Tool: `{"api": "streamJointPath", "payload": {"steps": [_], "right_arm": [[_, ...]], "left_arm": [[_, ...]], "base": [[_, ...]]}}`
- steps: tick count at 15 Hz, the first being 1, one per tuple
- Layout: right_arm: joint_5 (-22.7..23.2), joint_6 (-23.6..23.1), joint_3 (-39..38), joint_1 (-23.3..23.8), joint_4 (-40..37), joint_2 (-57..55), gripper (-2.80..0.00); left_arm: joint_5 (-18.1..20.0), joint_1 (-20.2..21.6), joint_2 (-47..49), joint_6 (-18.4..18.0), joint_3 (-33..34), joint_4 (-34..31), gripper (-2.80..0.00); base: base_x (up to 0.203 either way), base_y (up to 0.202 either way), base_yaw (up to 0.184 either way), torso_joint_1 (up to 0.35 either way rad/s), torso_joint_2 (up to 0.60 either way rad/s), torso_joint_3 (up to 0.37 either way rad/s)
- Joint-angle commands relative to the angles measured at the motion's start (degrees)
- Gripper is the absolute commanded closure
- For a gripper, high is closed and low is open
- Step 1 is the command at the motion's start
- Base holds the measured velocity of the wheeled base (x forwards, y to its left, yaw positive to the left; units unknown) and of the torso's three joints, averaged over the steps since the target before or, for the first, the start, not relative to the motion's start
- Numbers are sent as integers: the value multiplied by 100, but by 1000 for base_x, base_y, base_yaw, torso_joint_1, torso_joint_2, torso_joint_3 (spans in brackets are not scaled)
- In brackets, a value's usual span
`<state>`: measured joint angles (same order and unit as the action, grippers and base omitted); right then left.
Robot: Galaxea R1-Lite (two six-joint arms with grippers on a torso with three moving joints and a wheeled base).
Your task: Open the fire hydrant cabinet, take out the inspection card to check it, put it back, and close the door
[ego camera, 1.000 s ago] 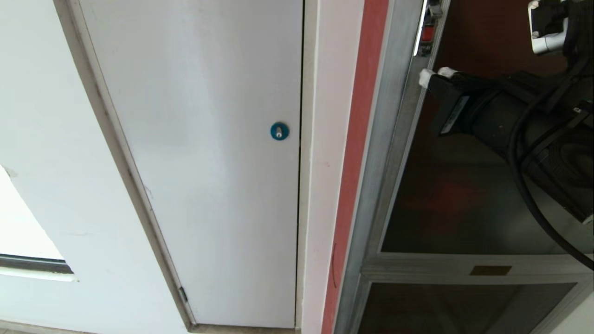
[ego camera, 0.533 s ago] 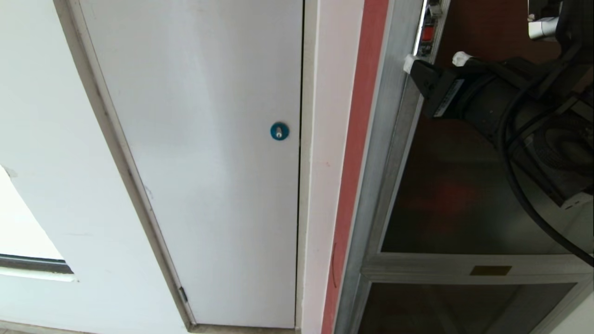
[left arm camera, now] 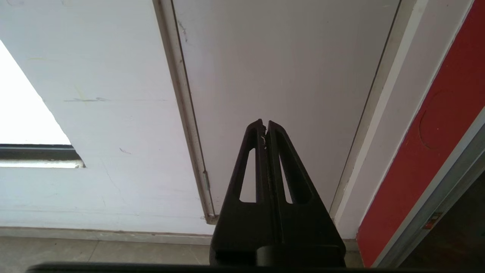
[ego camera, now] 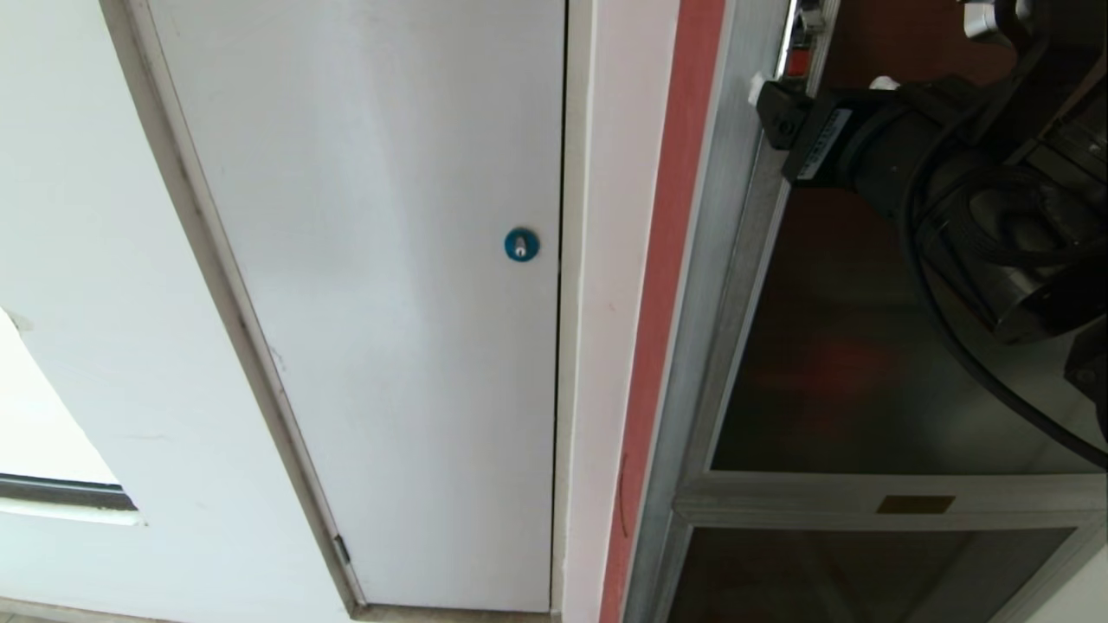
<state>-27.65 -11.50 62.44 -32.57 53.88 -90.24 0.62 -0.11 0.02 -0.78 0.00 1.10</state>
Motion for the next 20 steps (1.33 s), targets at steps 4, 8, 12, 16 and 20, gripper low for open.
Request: {"api": "streamJointPath", "payload": {"steps": [4, 8, 12, 16, 20], "right_arm": [[-56, -19, 357, 49, 8, -258, -280], [-65, -28, 593, 93, -1, -328, -280], [-47, -45, 797, 211, -17, -337, -280], [-12, -231, 858, 260, -9, -363, -280], [110, -386, 877, 260, -18, -425, -280]], "left_arm": [[-1, 2, -2, -1, 79, 5, 0], [-1, 2, 6, -1, 79, 5, 0], [-1, 2, 6, -1, 79, 5, 0], [-1, 2, -2, -1, 79, 5, 0], [-1, -3, 1, -1, 79, 5, 0]], "base": [[0, 0, 0, 0, 0, 0], [0, 0, 0, 0, 0, 0], [0, 0, 0, 0, 0, 0], [0, 0, 0, 0, 0, 0], [0, 0, 0, 0, 0, 0]]}}
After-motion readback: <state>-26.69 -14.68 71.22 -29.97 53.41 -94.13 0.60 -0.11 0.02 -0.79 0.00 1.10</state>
